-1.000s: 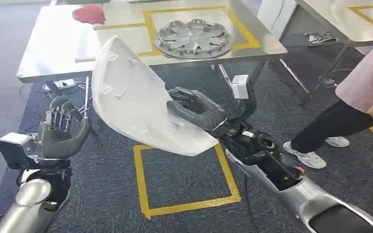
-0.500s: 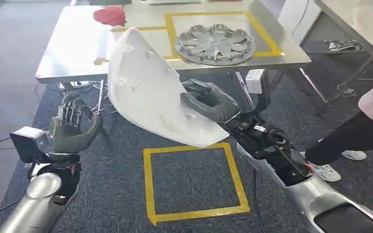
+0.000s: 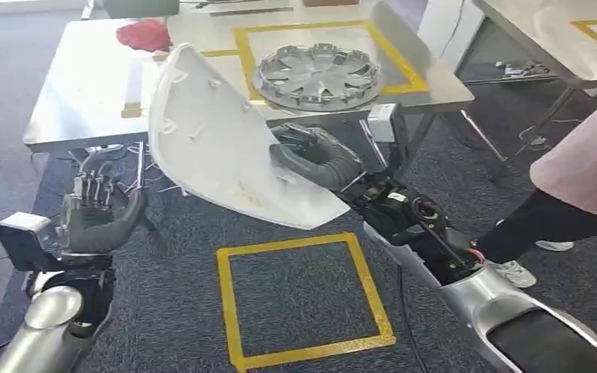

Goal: Take the parts from the cabinet and place them on the table.

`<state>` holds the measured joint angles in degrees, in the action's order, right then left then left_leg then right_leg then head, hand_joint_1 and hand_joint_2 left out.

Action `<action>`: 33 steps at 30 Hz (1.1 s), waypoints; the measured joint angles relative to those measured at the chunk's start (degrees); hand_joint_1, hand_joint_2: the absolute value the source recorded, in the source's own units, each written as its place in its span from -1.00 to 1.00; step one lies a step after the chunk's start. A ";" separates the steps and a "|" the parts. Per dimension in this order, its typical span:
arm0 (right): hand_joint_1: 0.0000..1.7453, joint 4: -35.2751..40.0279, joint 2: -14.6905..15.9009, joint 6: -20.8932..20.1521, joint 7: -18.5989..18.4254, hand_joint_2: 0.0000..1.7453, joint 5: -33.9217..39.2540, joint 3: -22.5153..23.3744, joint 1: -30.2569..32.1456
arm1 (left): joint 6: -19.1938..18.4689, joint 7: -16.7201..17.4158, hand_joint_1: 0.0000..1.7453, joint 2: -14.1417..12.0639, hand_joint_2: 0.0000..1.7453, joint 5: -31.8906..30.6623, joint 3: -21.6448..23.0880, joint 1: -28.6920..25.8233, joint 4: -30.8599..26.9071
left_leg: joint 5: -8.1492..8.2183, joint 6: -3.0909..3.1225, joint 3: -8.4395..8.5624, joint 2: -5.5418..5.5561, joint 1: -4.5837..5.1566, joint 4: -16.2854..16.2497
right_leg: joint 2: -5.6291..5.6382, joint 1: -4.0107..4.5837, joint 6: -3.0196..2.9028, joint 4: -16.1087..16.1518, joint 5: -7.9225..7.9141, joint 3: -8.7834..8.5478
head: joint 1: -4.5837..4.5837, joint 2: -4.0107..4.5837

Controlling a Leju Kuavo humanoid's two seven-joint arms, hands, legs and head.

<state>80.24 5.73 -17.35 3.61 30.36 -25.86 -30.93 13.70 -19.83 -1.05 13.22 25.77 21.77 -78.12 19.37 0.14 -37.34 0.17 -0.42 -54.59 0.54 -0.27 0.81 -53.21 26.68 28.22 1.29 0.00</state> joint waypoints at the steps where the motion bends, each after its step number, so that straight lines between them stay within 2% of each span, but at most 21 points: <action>1: 1.00 -0.04 0.00 -0.02 0.00 1.00 0.00 0.00 0.00 | 0.00 0.00 -1.00 -0.04 1.00 0.00 0.00 0.01 0.00 | 0.36 0.45 -0.01 0.08 0.23 -0.09 | -0.05 -0.07 0.38 0.12 0.25 -0.20 | 0.18 0.00; 4: 1.00 -0.04 0.00 0.02 -0.24 1.00 0.00 0.04 -0.12 | -0.09 0.02 -1.00 0.02 1.00 -0.07 0.00 0.11 -0.02 | 1.02 1.38 1.11 0.17 -0.12 0.37 | -0.24 -0.30 1.23 -0.99 1.73 -0.26 | 0.40 0.00; 5: 1.00 -0.04 0.00 0.00 -0.33 1.00 0.00 0.04 -0.30 | -0.15 0.07 -1.00 0.11 1.00 -0.18 0.00 0.23 -0.04 | 1.38 1.83 1.58 0.16 -0.14 0.36 | -0.28 -0.31 1.43 -5.03 3.48 1.51 | 1.08 0.00; 7: 1.00 -0.22 0.00 0.00 -0.53 1.00 0.00 0.00 -0.03 | -0.39 0.24 -1.00 0.11 1.00 -0.31 0.00 0.16 -0.02 | 2.04 1.96 2.19 0.17 -0.09 0.32 | -0.27 -0.31 1.76 -15.80 7.10 7.42 | 1.67 0.00; 8: 1.00 -0.37 0.00 0.00 -0.63 1.00 -0.02 -0.09 0.25 | -0.39 0.42 -1.00 0.11 1.00 -0.37 0.00 0.10 -0.02 | 2.39 1.95 2.50 0.20 -0.07 0.31 | -0.28 -0.32 1.87 -19.62 7.73 10.03 | 1.82 0.00; 9: 1.00 -0.55 0.00 -0.09 -0.70 1.00 -0.07 -0.15 0.42 | -0.42 0.59 -1.00 0.11 1.00 -0.37 0.00 0.09 -0.02 | 2.73 1.95 2.90 0.27 -0.07 0.28 | -0.29 -0.33 1.88 -20.62 6.90 11.44 | 1.91 0.00; 10: 1.00 -0.68 0.00 -0.11 -0.77 1.00 -0.17 -0.15 0.47 | -0.46 0.74 -1.00 0.11 1.00 -0.39 0.00 0.09 -0.02 | 3.15 1.88 3.50 0.40 -0.07 0.27 | -0.30 -0.33 1.78 -18.68 4.45 11.39 | 2.19 0.00; 11: 1.00 -0.79 0.00 -0.15 -0.77 1.00 -0.17 -0.15 0.39 | -0.46 0.79 -1.00 0.11 1.00 -0.41 0.00 0.10 -0.02 | 3.62 1.77 4.23 0.50 -0.07 0.27 | -0.30 -0.32 1.60 -14.28 0.88 10.11 | 2.49 0.00; 13: 1.00 -1.03 0.00 -0.24 -0.74 1.00 -0.46 -0.11 0.06 | -0.55 0.81 -1.00 0.11 1.00 -0.44 0.00 0.16 -0.02 | 4.71 1.47 5.75 0.60 -0.03 0.36 | -0.29 -0.19 0.78 -3.03 -6.32 6.39 | 3.08 0.00; 14: 1.00 -1.29 0.00 -0.48 -0.57 1.00 -0.63 -0.11 -0.08 | -0.61 0.81 -1.00 0.13 1.00 -0.44 0.00 0.30 0.00 | 4.92 1.15 5.95 0.62 0.31 0.34 | -0.17 0.28 0.54 -2.53 -5.54 5.55 | 2.65 0.00; 17: 1.00 -1.66 0.00 -0.96 0.02 1.00 -0.66 -0.15 -0.47 | -0.79 0.88 -1.00 0.11 1.00 -0.46 0.00 0.46 0.02 | 5.01 0.67 5.31 0.59 0.19 0.37 | -0.23 0.42 -0.38 -0.80 -4.32 4.77 | 2.98 0.00; 19: 1.00 -1.75 0.00 -0.96 0.13 1.00 -0.63 -0.11 -0.54 | -0.79 0.88 -1.00 0.07 1.00 -0.48 0.00 0.73 -0.09 | 5.90 -0.13 5.36 0.36 0.20 -0.43 | -0.15 -0.36 -0.62 0.09 -4.27 3.64 | 2.71 0.00; 20: 1.00 -1.83 -0.02 -0.94 0.18 1.00 -0.61 -0.11 -0.72 | -0.72 0.83 -1.00 0.09 1.00 -0.55 0.00 1.03 -0.09 | 6.88 -0.38 4.03 0.28 0.28 -3.33 | -0.16 -0.35 -1.01 0.24 -4.01 3.33 | 2.23 0.00; 22: 1.00 -2.05 -0.04 -0.98 0.13 1.00 -0.61 -0.24 -0.77 | -0.66 0.94 -1.00 0.07 1.00 -0.55 0.00 1.13 -0.07 | 10.06 -0.69 -1.72 0.27 0.04 -12.95 | -0.19 -0.30 -1.40 0.23 -3.63 3.01 | 1.51 0.00; 24: 1.00 -2.38 -0.02 -0.96 0.09 1.00 -0.63 -0.42 -0.65 | -0.55 0.98 -1.00 0.02 1.00 -0.55 0.00 0.82 -0.02 | 10.80 -0.98 -7.12 0.26 -0.01 -19.73 | -0.17 -0.28 -1.47 0.16 -3.04 2.60 | 1.12 0.00; 25: 1.00 -2.58 -0.02 -0.96 0.09 1.00 -0.68 -0.48 -0.63 | -0.55 0.99 -1.00 -0.02 1.00 -0.55 -0.02 0.74 0.04 | 8.99 -0.98 -7.77 0.26 -0.05 -18.92 | -0.11 -0.28 -1.44 0.10 -2.68 2.17 | 0.81 0.00; 26: 1.00 -2.84 -0.02 -0.96 0.11 1.00 -0.70 -0.55 -0.67 | -0.55 0.99 -1.00 -0.11 1.00 -0.55 0.00 0.75 0.11 | 6.01 -0.89 -6.91 0.26 -0.07 -15.60 | -0.05 -0.27 -1.37 -0.01 -2.19 1.64 | 0.46 0.00; 28: 1.00 -3.39 -0.04 -0.96 0.53 1.00 -1.23 -0.57 -1.11 | -0.61 0.99 -1.00 -0.13 1.00 -0.55 0.00 0.92 0.13 | -0.61 -0.38 -2.70 0.18 -0.07 -4.73 | -0.03 -0.27 -1.05 -0.28 -1.08 0.47 | 0.16 0.00; 29: 1.00 -3.84 -0.02 -0.96 0.90 1.00 -1.75 -0.57 -1.53 | -0.72 0.96 -1.00 -0.11 1.00 -0.55 0.00 1.05 0.15 | -1.51 -0.05 -1.22 0.10 0.02 -0.95 | -0.01 -0.05 -0.66 -0.36 -0.48 0.45 | -0.10 0.00; 30: 1.00 -4.13 -0.04 -0.96 1.18 1.00 -2.05 -0.57 -2.11 | -0.83 0.92 -1.00 0.00 1.00 -0.53 0.00 1.24 0.17 | -0.36 0.07 -0.40 0.19 0.16 0.14 | 0.21 0.31 -0.31 -0.67 -0.04 0.44 | -0.18 0.00; 33: 1.00 -4.85 -0.02 -1.07 1.55 1.00 -2.47 -0.44 -3.58 | -1.05 0.90 -1.00 0.02 1.00 -0.52 0.00 1.32 0.17 | 0.44 0.97 -0.34 0.28 0.37 -0.27 | 0.12 0.04 0.56 -0.30 0.69 0.00 | 0.13 0.00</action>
<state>75.39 5.70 -18.43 5.16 27.89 -26.30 -34.51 12.66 -18.93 -1.03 12.70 25.77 23.09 -77.94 19.82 1.12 -37.67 0.45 -0.05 -54.86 0.67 -0.23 1.37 -53.51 27.37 28.22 1.42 0.00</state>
